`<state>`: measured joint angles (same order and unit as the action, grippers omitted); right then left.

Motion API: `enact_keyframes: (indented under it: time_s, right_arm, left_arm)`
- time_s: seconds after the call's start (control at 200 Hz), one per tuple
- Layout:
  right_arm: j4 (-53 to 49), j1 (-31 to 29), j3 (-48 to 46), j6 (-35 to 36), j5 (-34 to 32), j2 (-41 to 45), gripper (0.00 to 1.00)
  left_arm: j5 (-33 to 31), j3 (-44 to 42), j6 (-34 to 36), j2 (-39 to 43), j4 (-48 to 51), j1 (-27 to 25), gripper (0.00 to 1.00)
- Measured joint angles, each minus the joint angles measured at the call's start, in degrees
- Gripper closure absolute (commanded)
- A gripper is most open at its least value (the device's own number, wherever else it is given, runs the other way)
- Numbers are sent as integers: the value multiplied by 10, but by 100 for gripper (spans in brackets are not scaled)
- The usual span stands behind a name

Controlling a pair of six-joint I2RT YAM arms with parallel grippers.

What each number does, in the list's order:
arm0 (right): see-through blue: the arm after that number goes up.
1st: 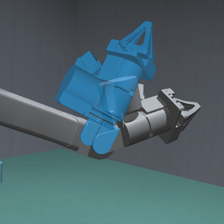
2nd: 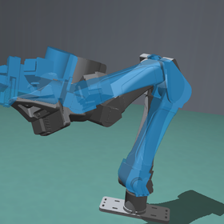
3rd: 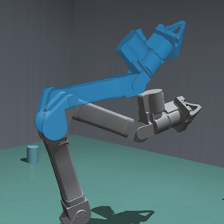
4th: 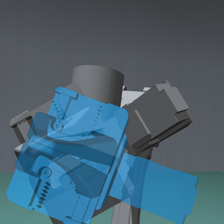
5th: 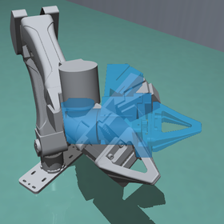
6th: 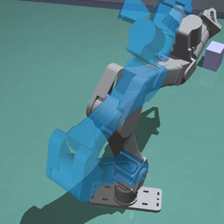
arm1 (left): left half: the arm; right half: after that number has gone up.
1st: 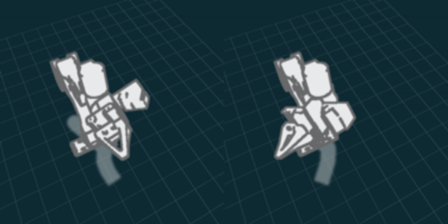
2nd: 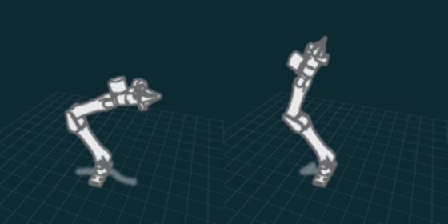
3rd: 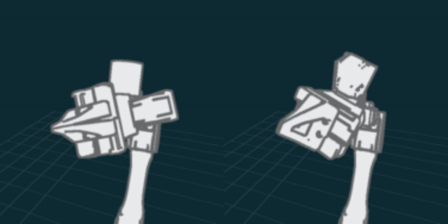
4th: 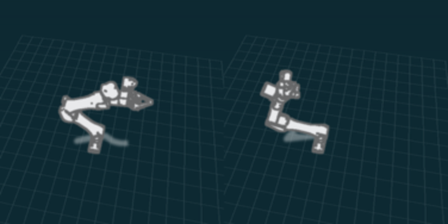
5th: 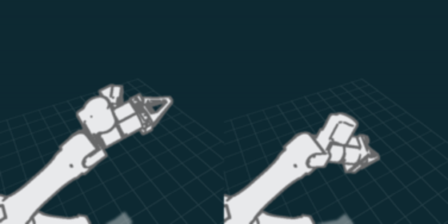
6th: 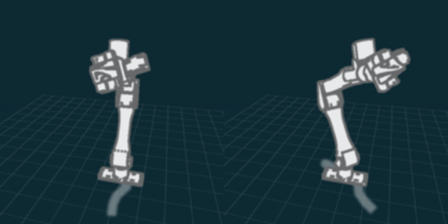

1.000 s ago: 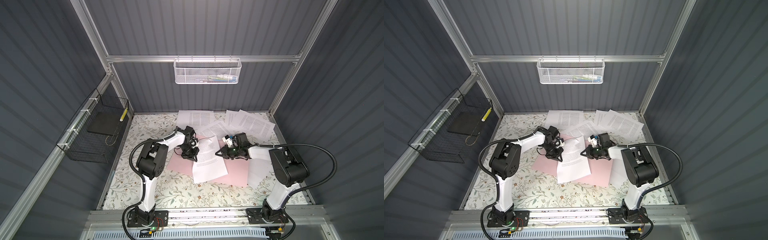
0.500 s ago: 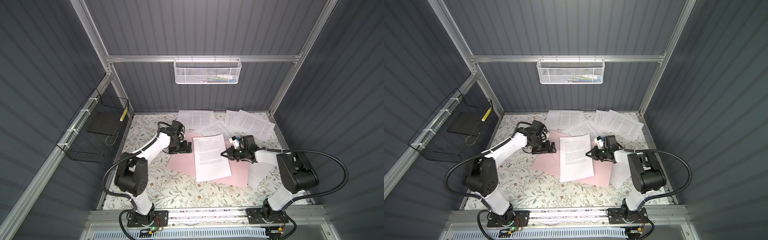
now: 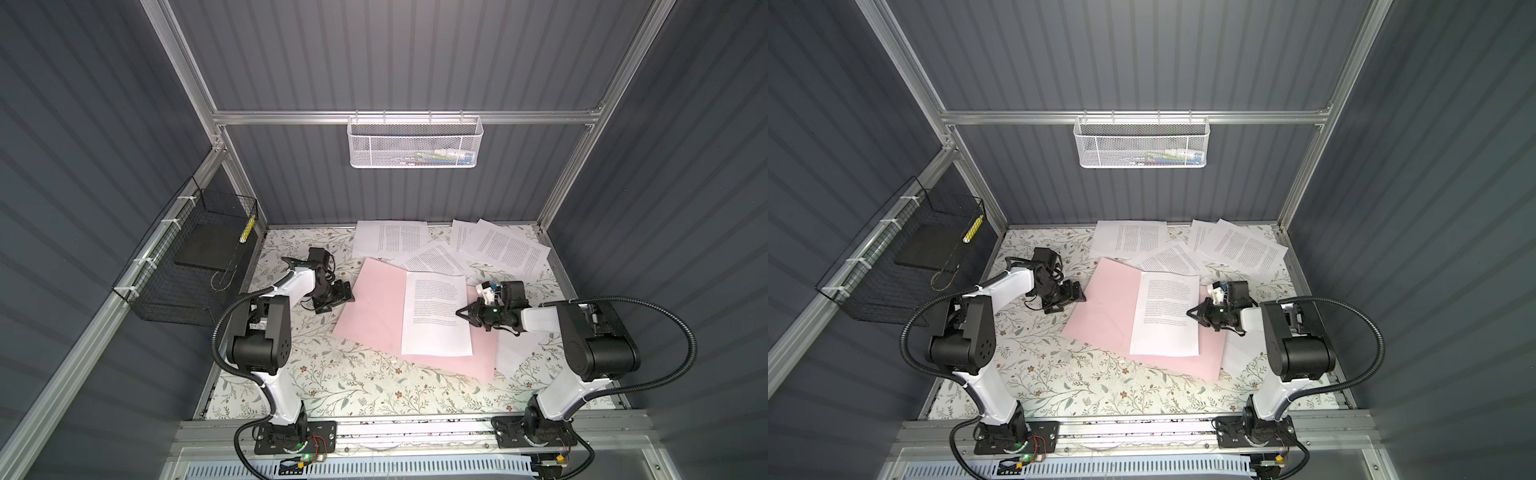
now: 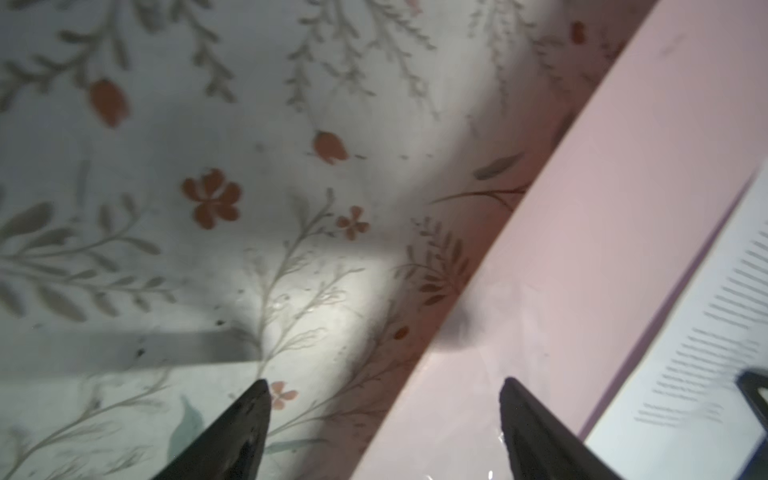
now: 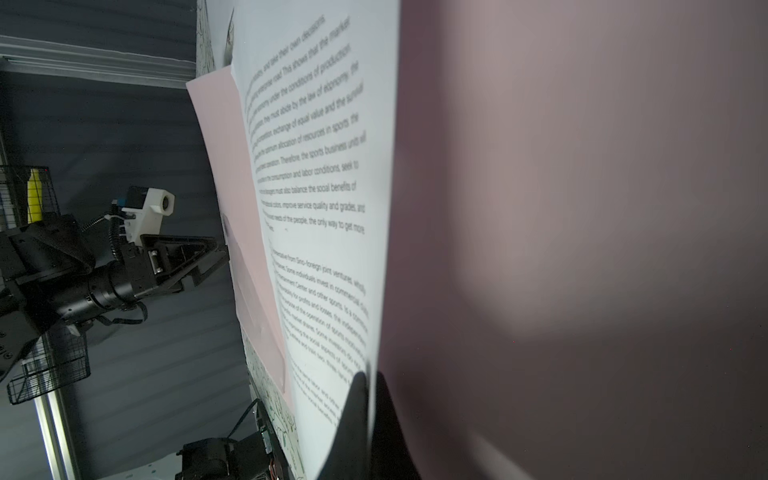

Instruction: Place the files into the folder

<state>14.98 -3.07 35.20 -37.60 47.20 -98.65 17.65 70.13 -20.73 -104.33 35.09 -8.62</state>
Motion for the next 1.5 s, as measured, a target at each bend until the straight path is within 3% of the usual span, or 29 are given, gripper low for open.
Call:
enact_keyframes:
  time_s: [0.17,0.405,0.585,0.85,1.136,1.501]
  right_arm:
    - [18,5,-1,-8,7,-12,100]
    - [42,8,0,-15,21,-26,100]
    - [47,8,0,-19,24,-29,100]
    - [41,-2,13,-24,21,13,100]
    - [8,-91,119,20,-20,26,100]
    - [62,-162,136,50,-12,-9,100]
  left_arm:
    - [93,5,-2,0,-35,0,43]
    - [170,2,-18,2,-64,4,65]
    - [211,-30,-44,28,-87,5,100]
    - [233,-142,-84,110,-151,5,100]
    - [216,-295,-125,246,-195,5,100]
    - [200,-353,-158,259,-251,5,100]
